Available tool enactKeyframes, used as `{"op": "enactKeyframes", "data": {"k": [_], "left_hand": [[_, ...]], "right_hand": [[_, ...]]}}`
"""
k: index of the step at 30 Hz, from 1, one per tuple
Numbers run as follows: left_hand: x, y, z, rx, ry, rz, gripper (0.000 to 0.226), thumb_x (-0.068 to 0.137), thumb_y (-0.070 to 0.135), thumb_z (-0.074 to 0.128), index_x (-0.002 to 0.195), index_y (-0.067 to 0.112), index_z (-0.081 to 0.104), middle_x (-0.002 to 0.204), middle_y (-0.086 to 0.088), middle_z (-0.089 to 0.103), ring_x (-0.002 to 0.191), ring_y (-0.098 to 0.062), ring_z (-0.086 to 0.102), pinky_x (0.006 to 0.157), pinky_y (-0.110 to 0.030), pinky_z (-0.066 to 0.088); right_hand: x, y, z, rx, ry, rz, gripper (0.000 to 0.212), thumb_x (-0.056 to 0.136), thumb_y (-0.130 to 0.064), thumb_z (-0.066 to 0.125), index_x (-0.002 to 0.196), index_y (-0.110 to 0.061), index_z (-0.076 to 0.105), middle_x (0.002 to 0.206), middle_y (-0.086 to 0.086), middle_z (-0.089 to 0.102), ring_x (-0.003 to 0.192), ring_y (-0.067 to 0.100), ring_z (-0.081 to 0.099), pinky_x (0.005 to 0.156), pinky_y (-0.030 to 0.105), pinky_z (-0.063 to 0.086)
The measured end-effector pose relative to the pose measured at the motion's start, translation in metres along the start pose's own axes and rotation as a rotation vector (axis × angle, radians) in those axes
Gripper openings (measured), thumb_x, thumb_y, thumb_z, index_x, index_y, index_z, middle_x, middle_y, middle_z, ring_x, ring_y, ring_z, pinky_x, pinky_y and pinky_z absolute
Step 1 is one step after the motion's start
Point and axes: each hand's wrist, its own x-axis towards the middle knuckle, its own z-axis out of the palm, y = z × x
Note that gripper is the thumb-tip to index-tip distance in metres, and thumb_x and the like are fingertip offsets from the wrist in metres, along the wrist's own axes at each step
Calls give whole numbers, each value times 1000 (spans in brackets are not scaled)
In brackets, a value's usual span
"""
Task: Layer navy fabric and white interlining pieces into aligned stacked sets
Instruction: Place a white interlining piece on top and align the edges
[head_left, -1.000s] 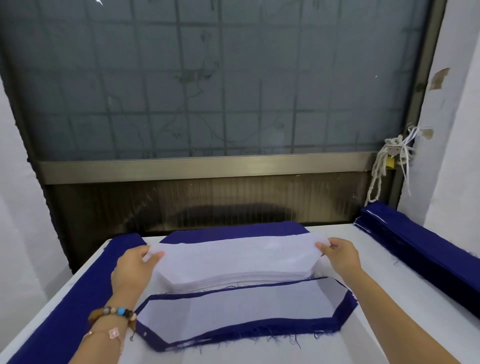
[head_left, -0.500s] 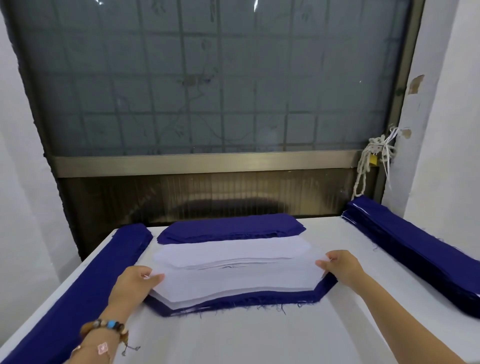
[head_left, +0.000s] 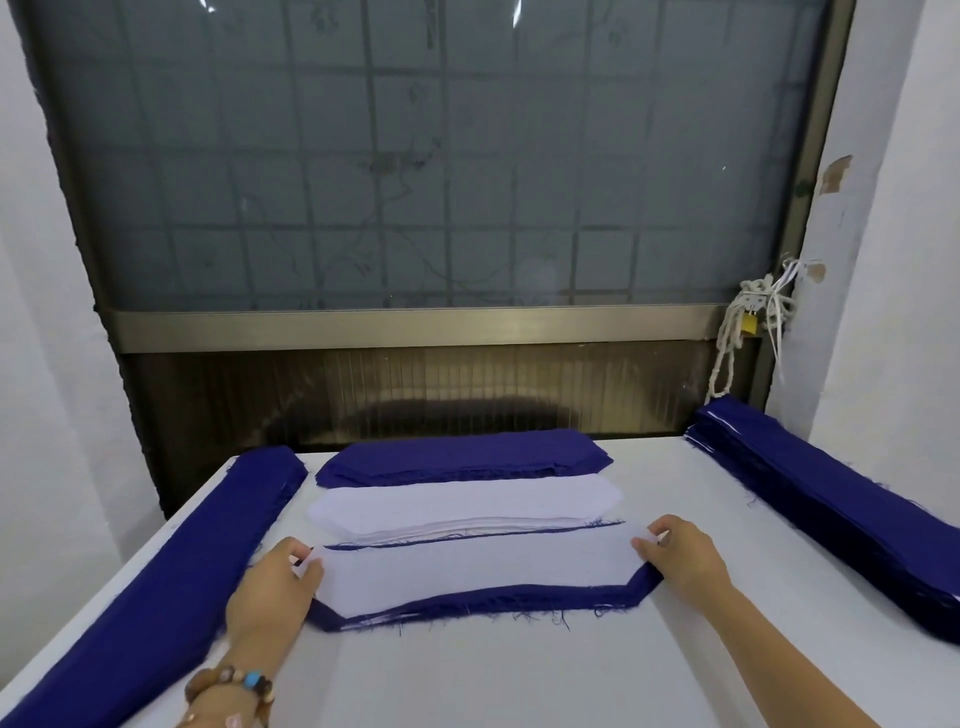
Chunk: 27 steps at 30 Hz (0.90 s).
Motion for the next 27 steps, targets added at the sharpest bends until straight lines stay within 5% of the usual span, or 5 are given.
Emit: {"op": "enactKeyframes", "data": {"k": [4, 7, 15, 20, 27], "left_hand": [[-5, 0, 4, 0, 81, 8, 14, 96, 25, 55, 107, 21, 47, 78, -6, 61, 73, -22, 59, 65, -33, 47], [-5, -1, 5, -51, 117, 46, 21, 94, 14, 57, 112, 17, 47, 76, -7, 57, 68, -20, 56, 55, -30, 41], [17, -1, 1, 135, 173, 69, 10, 93, 15, 58, 101, 21, 60, 93, -3, 55, 84, -17, 52, 63, -26, 43], [49, 30, 17, 156, 154, 256, 15, 92, 17, 58, 105, 26, 59, 96, 2, 54, 86, -12, 49, 66, -23, 47], [94, 94, 71, 234, 40, 501, 32, 94, 23, 56, 125, 32, 53, 125, 9, 46, 116, -12, 40, 96, -26, 35]], "right_hand": [[-6, 3, 6, -46, 83, -74, 24, 93, -36, 57, 108, -27, 40, 81, -1, 60, 77, 15, 59, 70, 31, 48], [-9, 0, 10, -134, 178, -153, 6, 95, -27, 52, 99, -28, 48, 84, -2, 58, 78, 16, 57, 72, 32, 49], [12, -22, 18, -620, 288, -209, 16, 94, -22, 47, 102, -32, 57, 94, -8, 50, 86, 11, 44, 76, 22, 39], [40, -61, 38, -435, 206, -373, 15, 94, -27, 55, 108, -33, 57, 117, -7, 55, 98, 10, 48, 88, 18, 43], [76, -125, 81, -343, 70, -605, 32, 96, -17, 52, 126, -28, 51, 127, -6, 51, 114, 13, 47, 97, 23, 41]]}}
